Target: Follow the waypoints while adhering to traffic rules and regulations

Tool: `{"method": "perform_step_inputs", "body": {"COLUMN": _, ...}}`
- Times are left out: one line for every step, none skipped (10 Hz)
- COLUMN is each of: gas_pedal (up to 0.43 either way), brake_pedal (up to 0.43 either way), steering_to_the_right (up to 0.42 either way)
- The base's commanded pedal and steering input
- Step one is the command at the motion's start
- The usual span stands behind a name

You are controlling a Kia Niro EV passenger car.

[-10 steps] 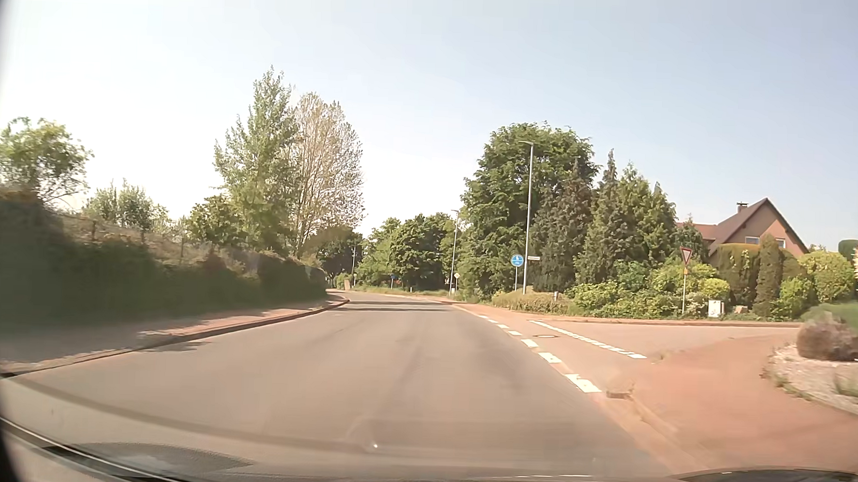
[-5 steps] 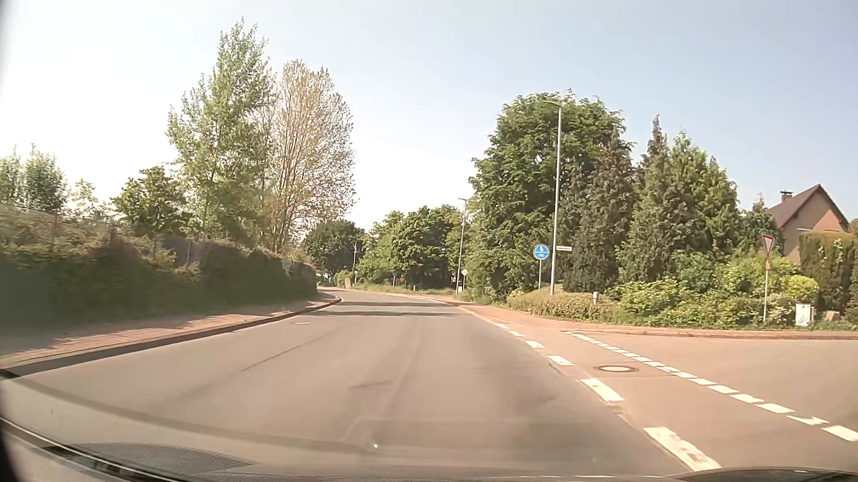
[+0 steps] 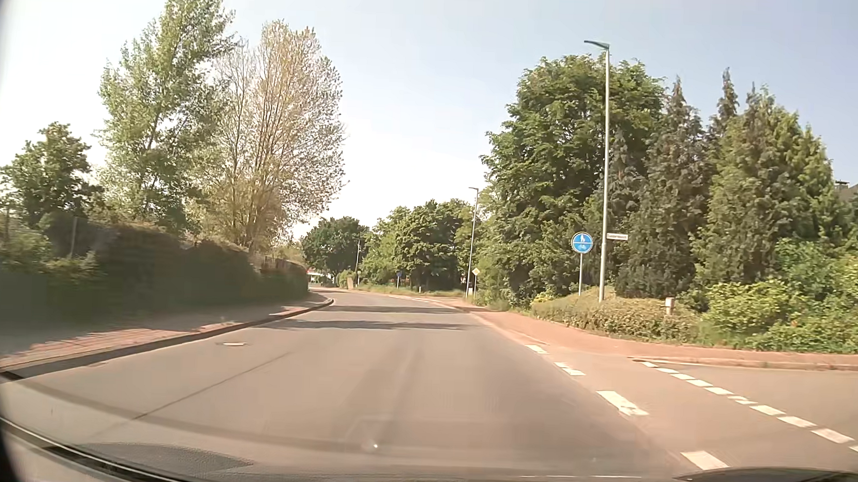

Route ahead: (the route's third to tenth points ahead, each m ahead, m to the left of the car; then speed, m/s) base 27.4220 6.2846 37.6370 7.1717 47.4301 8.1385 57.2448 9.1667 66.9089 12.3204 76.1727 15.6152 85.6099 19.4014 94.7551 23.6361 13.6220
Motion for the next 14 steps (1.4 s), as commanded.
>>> {"method": "perform_step_inputs", "body": {"gas_pedal": 0.157, "brake_pedal": 0.0, "steering_to_the_right": -0.012}}
{"method": "perform_step_inputs", "body": {"gas_pedal": 0.157, "brake_pedal": 0.0, "steering_to_the_right": -0.014}}
{"method": "perform_step_inputs", "body": {"gas_pedal": 0.157, "brake_pedal": 0.0, "steering_to_the_right": -0.014}}
{"method": "perform_step_inputs", "body": {"gas_pedal": 0.169, "brake_pedal": 0.0, "steering_to_the_right": -0.015}}
{"method": "perform_step_inputs", "body": {"gas_pedal": 0.177, "brake_pedal": 0.0, "steering_to_the_right": -0.015}}
{"method": "perform_step_inputs", "body": {"gas_pedal": 0.177, "brake_pedal": 0.0, "steering_to_the_right": -0.015}}
{"method": "perform_step_inputs", "body": {"gas_pedal": 0.177, "brake_pedal": 0.0, "steering_to_the_right": -0.015}}
{"method": "perform_step_inputs", "body": {"gas_pedal": 0.177, "brake_pedal": 0.0, "steering_to_the_right": -0.015}}
{"method": "perform_step_inputs", "body": {"gas_pedal": 0.177, "brake_pedal": 0.0, "steering_to_the_right": -0.016}}
{"method": "perform_step_inputs", "body": {"gas_pedal": 0.177, "brake_pedal": 0.0, "steering_to_the_right": -0.017}}
{"method": "perform_step_inputs", "body": {"gas_pedal": 0.177, "brake_pedal": 0.0, "steering_to_the_right": -0.017}}
{"method": "perform_step_inputs", "body": {"gas_pedal": 0.177, "brake_pedal": 0.0, "steering_to_the_right": -0.018}}
{"method": "perform_step_inputs", "body": {"gas_pedal": 0.177, "brake_pedal": 0.0, "steering_to_the_right": -0.018}}
{"method": "perform_step_inputs", "body": {"gas_pedal": 0.177, "brake_pedal": 0.0, "steering_to_the_right": -0.018}}
